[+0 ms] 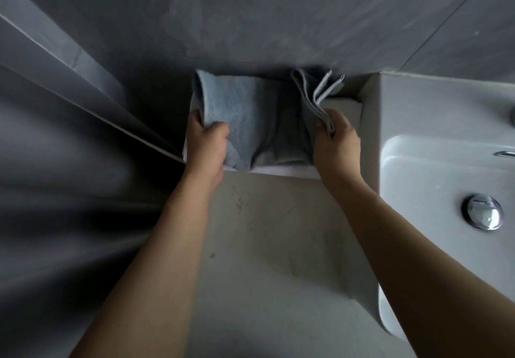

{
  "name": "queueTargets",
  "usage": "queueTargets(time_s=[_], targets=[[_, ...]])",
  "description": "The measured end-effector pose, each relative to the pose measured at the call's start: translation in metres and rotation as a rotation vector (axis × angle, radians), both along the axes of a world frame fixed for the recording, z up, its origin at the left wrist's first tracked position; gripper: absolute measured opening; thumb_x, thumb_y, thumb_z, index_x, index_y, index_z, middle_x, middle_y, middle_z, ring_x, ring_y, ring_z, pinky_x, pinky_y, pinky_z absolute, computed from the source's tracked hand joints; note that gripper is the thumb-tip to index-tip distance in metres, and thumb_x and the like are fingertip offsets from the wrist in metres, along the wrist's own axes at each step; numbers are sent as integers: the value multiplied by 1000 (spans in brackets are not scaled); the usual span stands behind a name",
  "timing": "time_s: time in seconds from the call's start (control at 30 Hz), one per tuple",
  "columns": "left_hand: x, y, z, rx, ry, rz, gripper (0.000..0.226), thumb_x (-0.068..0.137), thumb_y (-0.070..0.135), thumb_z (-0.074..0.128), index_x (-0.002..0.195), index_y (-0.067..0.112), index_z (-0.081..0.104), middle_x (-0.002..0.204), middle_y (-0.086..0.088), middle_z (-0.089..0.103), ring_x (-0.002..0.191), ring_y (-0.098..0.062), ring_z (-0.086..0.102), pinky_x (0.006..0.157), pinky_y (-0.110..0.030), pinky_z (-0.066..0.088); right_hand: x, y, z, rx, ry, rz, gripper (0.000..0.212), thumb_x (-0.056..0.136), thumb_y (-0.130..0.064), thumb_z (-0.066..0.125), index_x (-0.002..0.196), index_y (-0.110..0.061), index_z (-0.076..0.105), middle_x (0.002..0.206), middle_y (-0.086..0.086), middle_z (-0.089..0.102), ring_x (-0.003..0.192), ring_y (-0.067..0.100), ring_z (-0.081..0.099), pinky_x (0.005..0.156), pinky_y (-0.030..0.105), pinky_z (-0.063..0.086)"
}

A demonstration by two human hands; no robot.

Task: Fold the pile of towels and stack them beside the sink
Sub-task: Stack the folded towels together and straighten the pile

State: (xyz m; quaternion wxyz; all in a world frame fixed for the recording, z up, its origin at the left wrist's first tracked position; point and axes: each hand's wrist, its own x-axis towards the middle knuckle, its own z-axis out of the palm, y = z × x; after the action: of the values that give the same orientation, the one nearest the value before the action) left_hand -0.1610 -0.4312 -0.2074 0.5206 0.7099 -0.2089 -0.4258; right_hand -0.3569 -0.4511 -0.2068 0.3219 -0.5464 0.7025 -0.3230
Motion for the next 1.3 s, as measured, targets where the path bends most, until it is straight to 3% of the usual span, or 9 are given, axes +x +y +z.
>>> queueTargets(time_s=[0.1, 0.23, 0.33, 0.47, 0.63, 0.8, 1.03, 1.13, 1.3], targets=[[-17, 30, 22, -46, 203, 9, 47, 64, 2, 54, 103, 27, 64, 101, -7, 72, 92, -23, 71, 76, -43, 59, -19, 29, 21, -101, -88, -30, 24, 93, -19, 50, 112, -22, 65, 92, -5, 66, 83, 10, 56, 69, 22, 39], [-67, 68, 57, -63, 263, -50, 48, 77, -8, 51, 118, 14, 64, 108, -13, 73, 98, -29, 71, 82, -50, 60, -56, 73, 45, -176, -188, 7, 22, 92, -17, 51, 108, -21, 66, 88, -15, 63, 81, 1, 56, 70, 16, 44], [-116, 93, 81, -92, 194, -79, 39, 77, -6, 53, 104, 17, 67, 100, -8, 74, 93, -26, 71, 81, -51, 58, -91, 102, 59, -225, -246, -25, 19, 91, -12, 52, 103, -15, 66, 85, -12, 63, 78, 1, 55, 72, 22, 45], [-184, 124, 103, -134, 120, -163, 34, 68, 4, 55, 94, 22, 68, 88, 1, 74, 85, -19, 72, 73, -40, 59, -145, 134, 76, -285, -352, -85, 18, 91, -8, 52, 101, -12, 66, 85, -11, 63, 80, 0, 55, 75, 21, 45], [-275, 155, 109, -150, 85, -210, 34, 64, 8, 55, 91, 22, 68, 89, -3, 73, 91, -30, 69, 80, -51, 57, -219, 167, 86, -290, -405, -83, 17, 89, -10, 52, 99, -14, 66, 82, -13, 63, 78, -1, 55, 75, 20, 45], [-349, 175, 104, -122, 89, -286, 28, 64, 14, 56, 77, 36, 69, 74, 5, 67, 73, -18, 60, 68, -37, 50, -292, 189, 85, -296, -441, -212, 19, 88, -7, 52, 94, -17, 67, 71, -23, 62, 70, -6, 53, 68, 16, 43], [-442, 157, 101, -107, 144, -382, 26, 64, 15, 57, 78, 33, 70, 76, 5, 69, 75, -20, 65, 64, -37, 51, -397, 193, 87, -330, -497, -440, 24, 88, -7, 54, 87, -27, 66, 74, -17, 63, 74, 0, 55, 72, 18, 45], [-499, 147, 103, -125, 172, -390, 26, 64, 14, 57, 79, 30, 70, 78, 4, 70, 77, -20, 65, 62, -37, 51, -456, 182, 89, -354, -567, -522, 21, 87, -7, 52, 93, -22, 66, 83, -8, 65, 81, 6, 58, 79, 25, 49], [-592, 122, 107, -194, 219, -332, 25, 66, 10, 58, 85, 22, 68, 82, 1, 72, 81, -22, 68, 67, -40, 54, -549, 149, 94, -381, -642, -470, 21, 89, 1, 51, 95, -14, 65, 81, -6, 62, 79, 4, 55, 78, 22, 47]])
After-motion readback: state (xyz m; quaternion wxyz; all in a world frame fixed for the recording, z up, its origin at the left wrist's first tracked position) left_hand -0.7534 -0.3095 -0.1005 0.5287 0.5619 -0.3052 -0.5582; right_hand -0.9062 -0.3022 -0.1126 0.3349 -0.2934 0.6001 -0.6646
